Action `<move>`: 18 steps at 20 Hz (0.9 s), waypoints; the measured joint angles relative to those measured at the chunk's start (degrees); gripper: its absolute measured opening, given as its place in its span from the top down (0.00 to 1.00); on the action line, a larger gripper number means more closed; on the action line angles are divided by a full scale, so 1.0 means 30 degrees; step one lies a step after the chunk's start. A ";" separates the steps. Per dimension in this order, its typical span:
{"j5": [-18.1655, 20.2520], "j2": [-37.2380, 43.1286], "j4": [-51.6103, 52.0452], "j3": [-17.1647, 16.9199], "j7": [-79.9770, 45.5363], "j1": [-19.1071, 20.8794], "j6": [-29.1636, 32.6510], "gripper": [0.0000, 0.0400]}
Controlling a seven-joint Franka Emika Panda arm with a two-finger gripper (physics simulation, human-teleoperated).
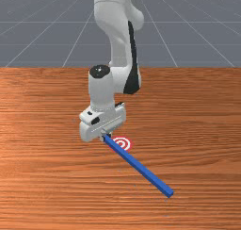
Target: Pull the pivot to the target area
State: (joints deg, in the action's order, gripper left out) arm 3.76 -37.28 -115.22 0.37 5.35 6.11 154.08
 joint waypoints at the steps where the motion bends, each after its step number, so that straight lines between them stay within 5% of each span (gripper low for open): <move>1: -0.1196 0.0313 -0.0696 -0.1735 -0.2122 -0.1670 0.0597 0.76; 2: -0.0230 0.0459 -0.0971 -0.0277 -0.0280 -0.0214 0.0540 0.76; 3: -0.0252 0.0660 -0.1396 -0.0296 -0.0282 -0.0206 0.0762 0.76; 4: -0.0966 0.0824 -0.1808 -0.1680 -0.2248 -0.1562 0.1094 0.76; 10: -0.1360 0.2166 -0.4713 -0.1352 -0.0797 -0.1073 0.2704 0.76; 11: -0.3203 0.2101 -0.5416 -0.4745 -0.4205 -0.4534 0.3073 0.76; 12: -0.2037 0.2904 -0.6348 -0.1261 0.0396 -0.0832 0.3674 0.76; 15: -0.2059 0.4325 -0.8190 -0.1531 0.0170 -0.0978 0.4030 0.76; 16: 0.0848 0.4425 -0.8502 0.1244 0.2089 0.1854 0.3513 0.76; 17: 0.0389 0.4439 -0.8530 0.0768 0.1888 0.1586 0.3569 0.76; 18: -0.0916 0.4487 -0.8682 -0.1795 -0.1467 -0.0838 0.4041 0.76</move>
State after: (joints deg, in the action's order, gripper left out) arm 1.01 -23.81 -141.26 -5.01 0.95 3.60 166.20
